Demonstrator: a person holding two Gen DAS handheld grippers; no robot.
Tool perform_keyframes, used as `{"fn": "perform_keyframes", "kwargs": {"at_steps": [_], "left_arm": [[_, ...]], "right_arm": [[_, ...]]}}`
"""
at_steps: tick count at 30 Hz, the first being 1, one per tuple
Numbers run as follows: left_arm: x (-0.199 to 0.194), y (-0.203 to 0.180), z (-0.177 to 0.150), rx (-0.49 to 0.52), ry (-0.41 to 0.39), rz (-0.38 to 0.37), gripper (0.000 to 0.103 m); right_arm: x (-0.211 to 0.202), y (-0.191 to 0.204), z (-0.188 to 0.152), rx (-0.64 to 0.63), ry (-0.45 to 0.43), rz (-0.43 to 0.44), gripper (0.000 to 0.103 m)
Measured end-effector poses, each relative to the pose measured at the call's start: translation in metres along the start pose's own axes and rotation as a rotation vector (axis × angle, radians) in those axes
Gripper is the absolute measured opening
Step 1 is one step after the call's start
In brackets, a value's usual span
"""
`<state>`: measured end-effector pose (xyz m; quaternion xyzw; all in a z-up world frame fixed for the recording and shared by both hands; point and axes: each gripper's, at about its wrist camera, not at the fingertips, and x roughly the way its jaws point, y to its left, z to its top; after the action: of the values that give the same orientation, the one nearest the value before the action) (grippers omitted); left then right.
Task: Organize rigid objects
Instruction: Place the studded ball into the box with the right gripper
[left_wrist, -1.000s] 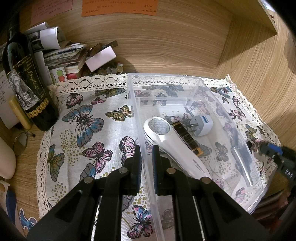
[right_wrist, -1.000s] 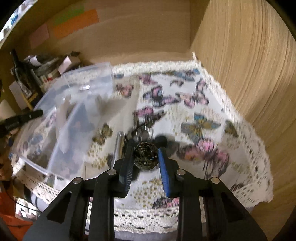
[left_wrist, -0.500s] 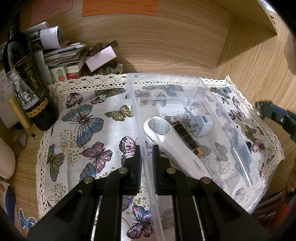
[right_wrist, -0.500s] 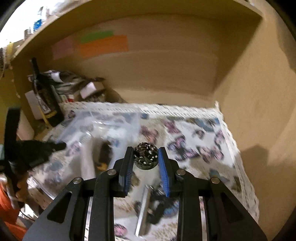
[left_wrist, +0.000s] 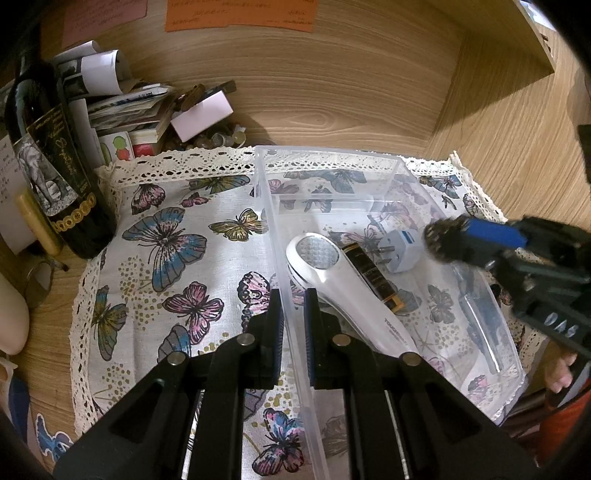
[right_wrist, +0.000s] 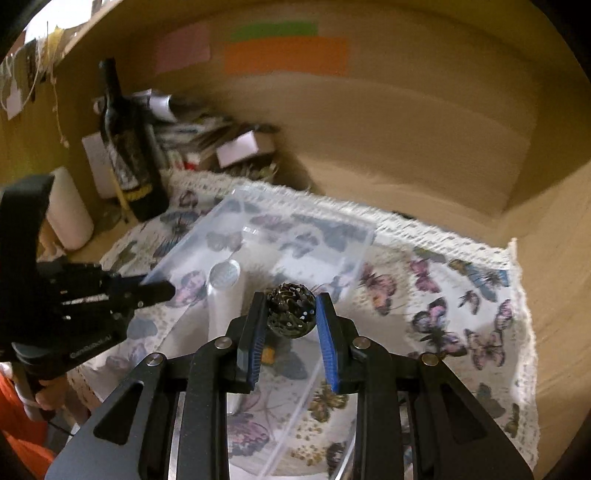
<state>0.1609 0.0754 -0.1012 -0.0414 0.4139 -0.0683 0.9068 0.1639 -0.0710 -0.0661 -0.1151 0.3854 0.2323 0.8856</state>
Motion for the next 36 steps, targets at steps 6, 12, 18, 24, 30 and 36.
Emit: {"fn": "perform_keyframes", "kwargs": {"at_steps": [6,12,18,24,30,36], "left_arm": [[0.0,0.0,0.0,0.003,-0.001,0.002,0.009],[0.0,0.0,0.0,0.004,-0.001,0.002,0.009],[0.0,0.0,0.0,0.003,-0.001,0.001,0.009],[0.0,0.0,0.0,0.003,-0.001,0.002,0.009],[0.0,0.0,0.0,0.005,-0.002,0.003,0.009],[0.0,0.001,0.001,0.005,-0.002,0.001,0.009]], "right_arm": [[0.019,0.003,-0.008,-0.016,0.065,0.019,0.025],[0.023,0.003,-0.011,-0.011,0.076,0.03,0.025],[0.02,0.005,-0.01,-0.011,0.073,0.04,0.025],[-0.003,-0.003,-0.007,0.019,0.011,0.022,0.025],[-0.041,-0.028,-0.015,0.084,-0.068,-0.067,0.025],[-0.062,-0.049,-0.035,0.152,-0.077,-0.146,0.025]]}}
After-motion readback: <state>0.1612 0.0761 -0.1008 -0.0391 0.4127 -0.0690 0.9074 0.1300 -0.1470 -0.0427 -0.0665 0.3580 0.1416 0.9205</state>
